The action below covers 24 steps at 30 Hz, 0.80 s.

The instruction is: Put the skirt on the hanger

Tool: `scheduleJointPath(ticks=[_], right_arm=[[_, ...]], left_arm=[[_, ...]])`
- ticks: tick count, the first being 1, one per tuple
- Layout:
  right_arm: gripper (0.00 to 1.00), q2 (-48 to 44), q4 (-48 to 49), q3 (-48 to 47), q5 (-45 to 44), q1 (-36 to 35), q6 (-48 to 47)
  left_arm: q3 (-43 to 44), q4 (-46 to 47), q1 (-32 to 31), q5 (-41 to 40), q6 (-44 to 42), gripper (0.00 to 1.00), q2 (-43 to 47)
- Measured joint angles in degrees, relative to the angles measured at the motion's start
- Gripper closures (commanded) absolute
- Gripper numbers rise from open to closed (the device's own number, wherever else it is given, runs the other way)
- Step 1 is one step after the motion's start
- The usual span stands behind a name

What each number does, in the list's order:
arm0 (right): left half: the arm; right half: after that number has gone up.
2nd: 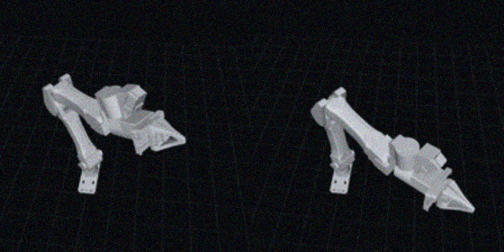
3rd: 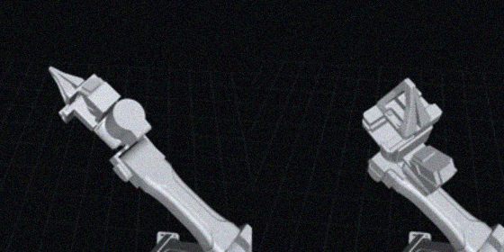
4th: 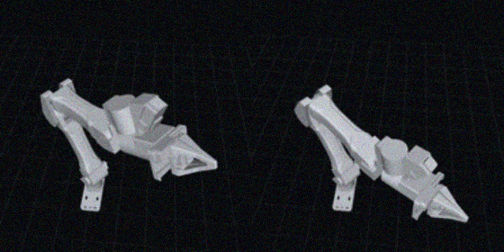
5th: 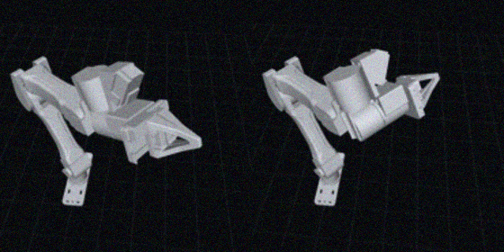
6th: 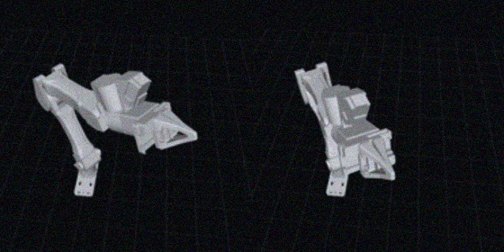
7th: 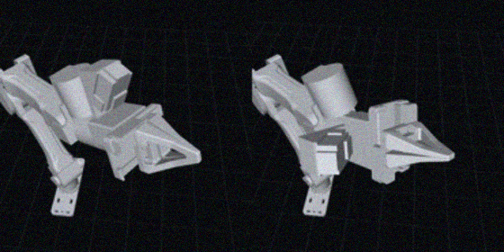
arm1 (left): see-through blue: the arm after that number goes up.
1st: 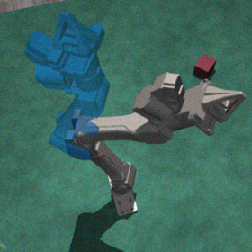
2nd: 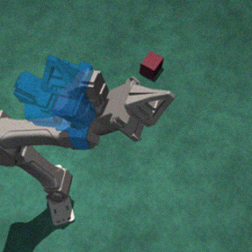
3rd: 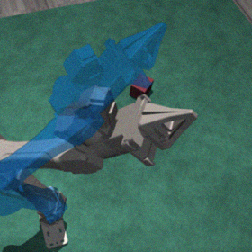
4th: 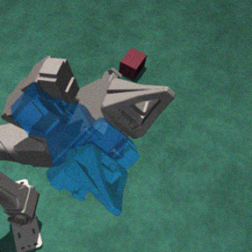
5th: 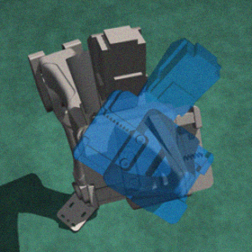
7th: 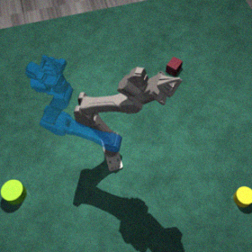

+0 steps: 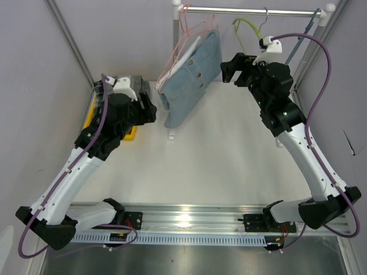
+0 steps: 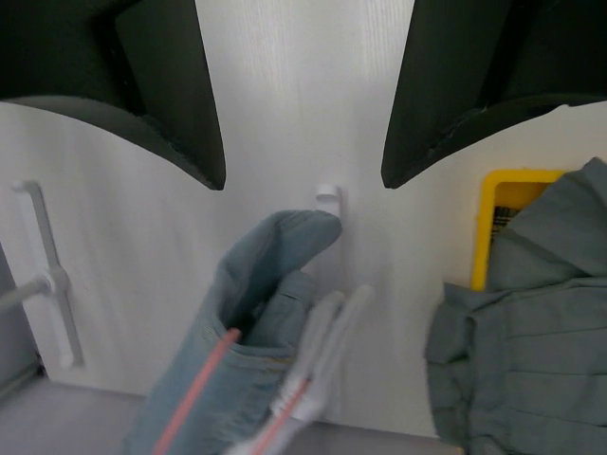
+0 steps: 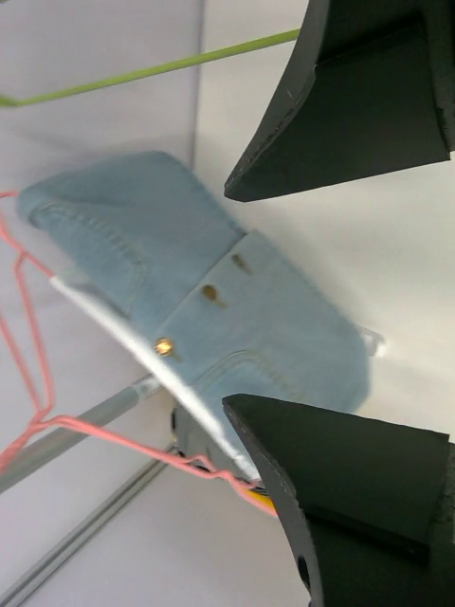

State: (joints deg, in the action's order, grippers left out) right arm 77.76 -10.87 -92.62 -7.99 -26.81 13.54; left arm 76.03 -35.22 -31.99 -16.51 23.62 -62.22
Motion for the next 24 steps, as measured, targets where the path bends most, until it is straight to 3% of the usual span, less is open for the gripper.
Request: scheduleJointPath(ticks=[13,19,24], right_arm=[[0.18,-6.6,-2.9,12.3,10.0,2.2,5.0],[0.19,-8.9,-4.8,12.8,11.8,-3.3,5.0],[0.2,-11.7,-5.6,14.5,12.0,-6.4,4.8]], left_arm=[[0.1,0.9,19.4,-5.9,6.2,0.25,-2.8],[-0.7,5.2,28.9,-3.8,9.4,0.26,-16.0],[4.1,7.1,30.1,-0.2,8.0,0.27,-30.7]])
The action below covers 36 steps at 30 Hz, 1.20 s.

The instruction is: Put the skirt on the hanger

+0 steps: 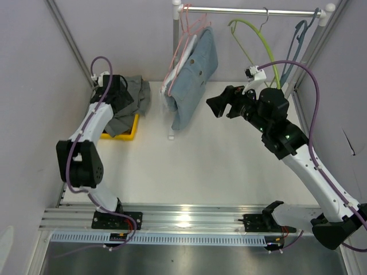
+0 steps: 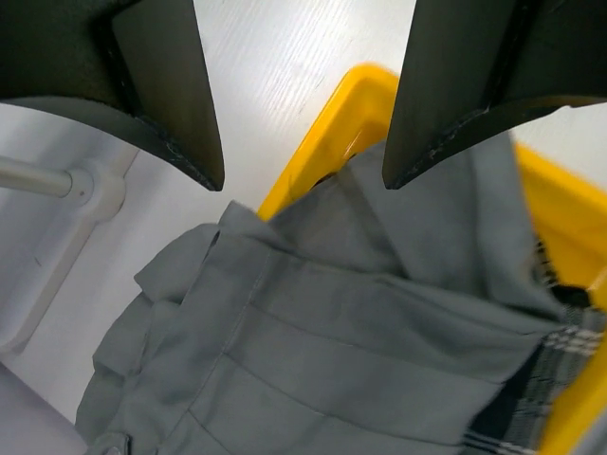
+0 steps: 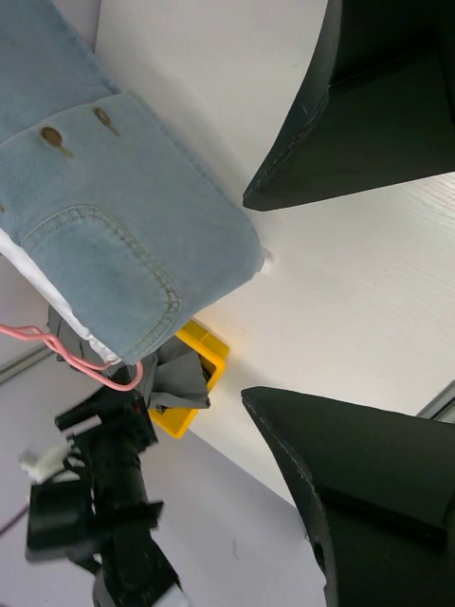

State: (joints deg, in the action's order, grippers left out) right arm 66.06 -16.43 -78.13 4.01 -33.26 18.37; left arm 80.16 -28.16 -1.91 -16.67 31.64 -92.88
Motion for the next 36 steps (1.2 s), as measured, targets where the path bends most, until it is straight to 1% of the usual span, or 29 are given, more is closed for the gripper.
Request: scheduleJointPath(ticks=[4,7,12,17,19,22,23,25,26,27,28,30,31,33,34,36], right_arm=[[0.2,-1.2,-0.6,0.7,0.0,-0.1,0.0],[0.2,-1.8,-0.9,1.2,0.0,-0.1,-0.1],[0.21,-1.9,-1.1,1.4,-0.1,-0.1,-0.5],[0.21,-1.8,-1.3,1.4,-0.5,-0.1,-1.0],[0.21,-1.8,-1.3,1.4,-0.5,-0.1,-1.1],[0.21,-1.6,-1.3,1.4,-0.6,-0.1,-1.4],[0.21,-1.6,-1.3,1.6,-0.7,-0.1,-1.5],[0.21,-1.6,-1.3,2.0,-0.8,-0.1,-1.5],[0.22,-1.6,-1.3,2.3,-0.8,-0.1,-1.5],[0.21,-1.5,-1.4,2.4,-1.0,-0.1,-1.5],[0.22,-1.4,-1.4,2.5,-1.1,-0.1,-1.5],[0.22,-1.3,-1.6,2.8,-1.2,-0.1,-1.5],[0.22,-1.2,-1.6,3.0,-1.2,-0.1,-1.5],[0.22,-1.2,-1.7,3.1,-1.4,-0.1,-1.5],[0.22,-1.2,-1.8,3.2,-1.5,-0.1,-1.6],[0.22,-1.2,-1.8,3.2,-1.6,-0.1,-1.6]], left_arm=[[6.3,0.9,-0.2,1.9,-1.4,0.28,-9.8],[8.4,1.5,-0.2,2.5,-2.1,0.29,-14.0],[11.3,2.6,-0.4,4.0,-2.4,0.29,-19.0],[11.6,3.9,-1.6,5.1,-3.3,0.29,-20.8],[12.3,4.0,-2.4,5.1,-3.7,0.31,-21.5],[14.2,4.1,-3.3,4.8,-3.7,0.41,-23.3],[14.4,4.2,-3.5,4.7,-3.7,0.47,-23.7],[14.4,4.0,-3.6,4.3,-3.7,0.53,-24.0],[14.4,4.0,-3.6,4.1,-3.7,0.58,-24.1],[14.4,3.9,-3.5,3.7,-3.7,0.59,-24.2],[14.4,3.5,-3.5,3.3,-3.7,0.66,-24.2],[14.7,3.1,-3.5,2.5,-3.7,0.74,-24.3],[14.8,3.0,-3.5,2.1,-3.7,0.83,-24.3],[14.9,2.7,-3.5,1.4,-3.7,0.91,-24.3],[15.0,2.5,-3.5,1.1,-3.8,1.0,-24.3],[15.3,1.7,-3.5,0.5,-4.1,1.0,-24.3]])
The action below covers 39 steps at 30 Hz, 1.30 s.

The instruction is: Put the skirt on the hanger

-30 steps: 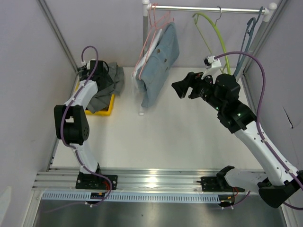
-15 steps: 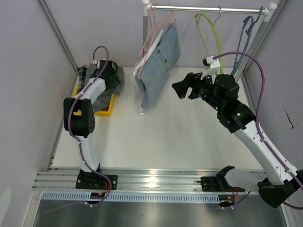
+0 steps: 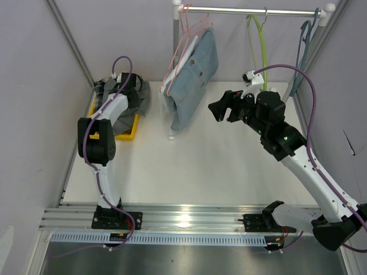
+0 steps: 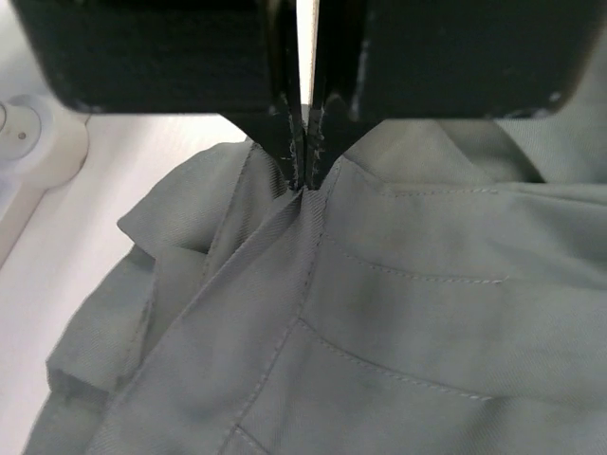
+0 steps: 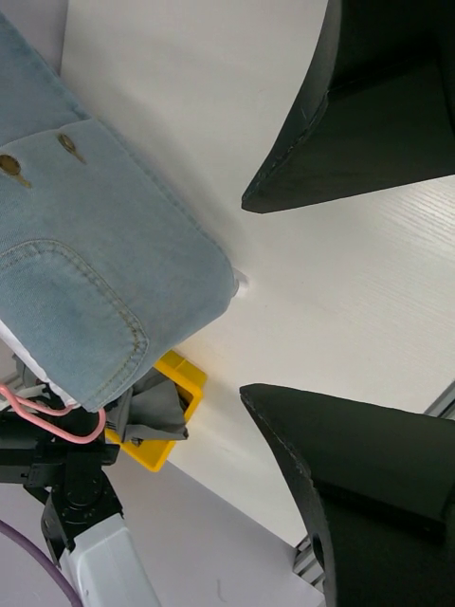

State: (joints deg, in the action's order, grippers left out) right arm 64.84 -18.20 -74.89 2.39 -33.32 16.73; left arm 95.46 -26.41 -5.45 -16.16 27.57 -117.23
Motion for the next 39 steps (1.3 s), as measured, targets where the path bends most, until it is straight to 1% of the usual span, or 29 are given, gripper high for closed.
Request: scheduleJointPath(ticks=[5,9,13,16,20,23,29,31,34,36,39], right_arm=[[0.22,0.0,0.0,0.0,0.0,0.0,-0.1],[0.22,0.2,0.0,0.0,0.0,0.0,-0.1],[0.22,0.6,0.0,0.0,0.0,0.0,-0.3],[0.22,1.1,0.0,0.0,0.0,0.1,-0.5],[0.23,1.9,-0.6,-0.3,0.1,0.1,-0.6],[0.23,2.2,-1.2,-1.0,0.6,0.1,-0.8],[0.24,2.1,-1.5,-2.2,1.6,-0.1,-0.7],[0.24,1.9,-1.3,-1.6,2.4,-0.6,-0.1],[0.25,0.1,0.0,2.5,3.8,-3.2,2.0],[0.26,-1.4,1.8,7.0,4.5,-6.5,4.2],[0.25,-2.5,5.9,15.4,4.4,-14.6,8.8]], left_arm=[[3.0,-2.8,0.0,-0.9,-0.3,1.0,0.4],[4.4,-6.3,0.0,-1.2,-0.2,1.0,5.4],[7.0,-9.7,-1.0,-1.8,-0.7,1.0,14.1],[8.8,-11.8,-4.1,-3.8,-1.5,1.0,22.8],[8.9,-14.6,-9.9,-5.5,-2.6,1.0,35.5],[9.1,-17.4,-11.9,-6.3,-3.3,1.0,43.3],[9.9,-24.4,-13.5,-5.2,-3.7,1.0,52.8],[8.3,-25.4,-14.3,-3.2,-3.6,1.0,55.4],[2.7,-26.7,-15.9,-0.6,-3.0,1.0,59.8],[-3.0,-26.1,-16.9,0.7,-2.2,1.0,63.1],[-13.3,-25.1,-18.6,2.5,-0.6,1.0,67.0]])
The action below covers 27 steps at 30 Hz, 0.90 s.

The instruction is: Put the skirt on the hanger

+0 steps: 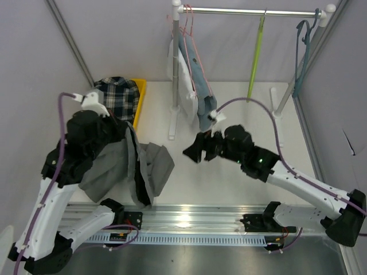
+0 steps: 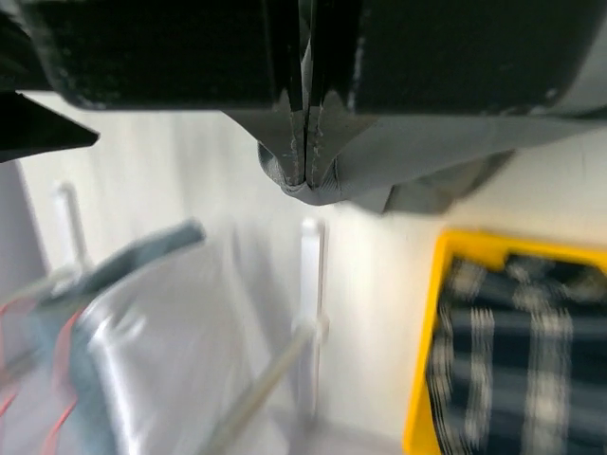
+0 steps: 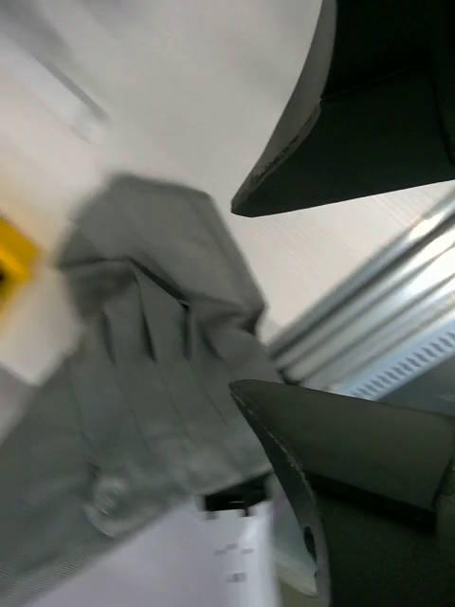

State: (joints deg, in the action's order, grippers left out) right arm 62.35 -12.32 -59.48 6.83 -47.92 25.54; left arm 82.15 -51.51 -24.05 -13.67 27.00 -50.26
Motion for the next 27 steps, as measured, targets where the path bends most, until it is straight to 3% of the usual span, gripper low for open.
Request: scheduleJointPath(ticks=[5,11,21,27], right_arm=[[0.23,1.2,5.4,11.3,-6.1,-15.9,6.4],[0.21,7.5,12.0,13.2,-15.5,-29.8,11.1],[0.22,24.8,14.4,9.0,-21.1,-35.8,17.4],[0.34,30.2,14.1,6.7,-21.0,-36.2,19.8]], left_arm=[[-12.1,0.6,-3.3,1.4,3.1,1.0,0.8],[-14.0,1.7,-7.3,1.0,5.0,1.0,1.2],[-14.9,3.5,-8.9,0.1,6.1,1.0,1.6],[-15.1,3.8,-9.3,-0.2,6.1,1.0,1.7]])
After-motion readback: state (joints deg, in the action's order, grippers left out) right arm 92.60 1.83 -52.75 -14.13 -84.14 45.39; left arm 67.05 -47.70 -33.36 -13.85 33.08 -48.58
